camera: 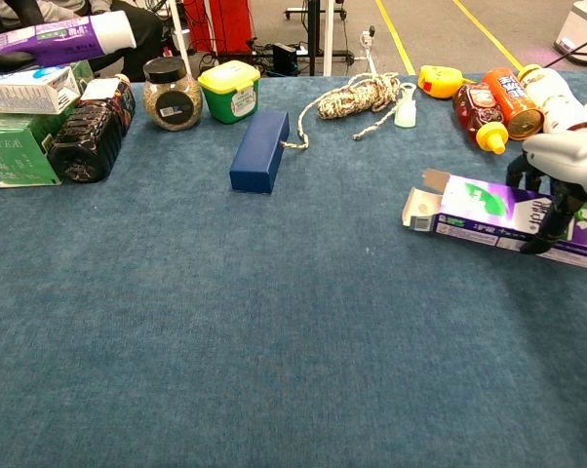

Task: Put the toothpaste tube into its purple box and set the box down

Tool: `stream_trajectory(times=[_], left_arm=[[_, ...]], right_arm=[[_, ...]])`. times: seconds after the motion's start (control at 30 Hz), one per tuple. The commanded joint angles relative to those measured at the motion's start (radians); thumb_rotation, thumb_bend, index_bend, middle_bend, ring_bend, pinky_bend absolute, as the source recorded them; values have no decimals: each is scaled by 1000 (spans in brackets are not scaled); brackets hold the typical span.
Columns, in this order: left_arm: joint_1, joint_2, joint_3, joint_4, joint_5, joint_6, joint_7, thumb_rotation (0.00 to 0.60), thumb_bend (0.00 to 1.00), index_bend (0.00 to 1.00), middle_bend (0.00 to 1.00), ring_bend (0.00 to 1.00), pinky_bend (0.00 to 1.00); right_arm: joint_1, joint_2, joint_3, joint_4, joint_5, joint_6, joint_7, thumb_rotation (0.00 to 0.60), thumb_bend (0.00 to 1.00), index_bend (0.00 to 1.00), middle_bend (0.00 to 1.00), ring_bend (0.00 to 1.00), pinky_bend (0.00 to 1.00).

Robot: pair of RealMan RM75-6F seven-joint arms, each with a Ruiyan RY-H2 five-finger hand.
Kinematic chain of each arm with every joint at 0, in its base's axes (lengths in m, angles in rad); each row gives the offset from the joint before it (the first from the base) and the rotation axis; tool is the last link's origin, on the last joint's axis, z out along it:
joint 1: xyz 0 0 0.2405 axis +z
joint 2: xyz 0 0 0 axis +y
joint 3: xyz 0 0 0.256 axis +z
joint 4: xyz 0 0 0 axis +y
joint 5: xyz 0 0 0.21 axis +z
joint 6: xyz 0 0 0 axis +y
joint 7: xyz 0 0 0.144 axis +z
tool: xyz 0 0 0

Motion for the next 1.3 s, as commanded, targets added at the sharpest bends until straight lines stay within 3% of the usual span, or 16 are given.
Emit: stream_trajectory(times=[0.03, 0.37, 0.67, 1.0, 1.3], left_arm=[[-6, 12, 25, -2, 82, -12, -28, 600, 377, 538, 400, 470, 681], [-27, 44, 45, -89, 145, -36, 27, 600, 375, 538, 400, 470, 679], [-66, 63, 69, -146, 151, -92, 163, 600, 368, 538, 400, 470, 676], [-112, 31, 70, -199, 87, -136, 286, 600, 362, 538, 400, 470, 674], [-166, -10, 37, -242, -8, -140, 383, 600, 366, 538, 401, 470, 674]], right_arm=[[3, 54, -36, -54, -103, -67, 28, 600, 376, 433, 455, 474, 536], [65, 147, 25, -123, -131, -227, 91, 600, 409, 435, 457, 476, 539], [117, 196, 66, -86, -157, -340, 173, 600, 408, 435, 457, 476, 539], [133, 209, 74, -91, -186, -363, 252, 600, 410, 445, 466, 482, 539], [145, 207, 52, -121, -184, -341, 257, 600, 412, 446, 466, 483, 540]])
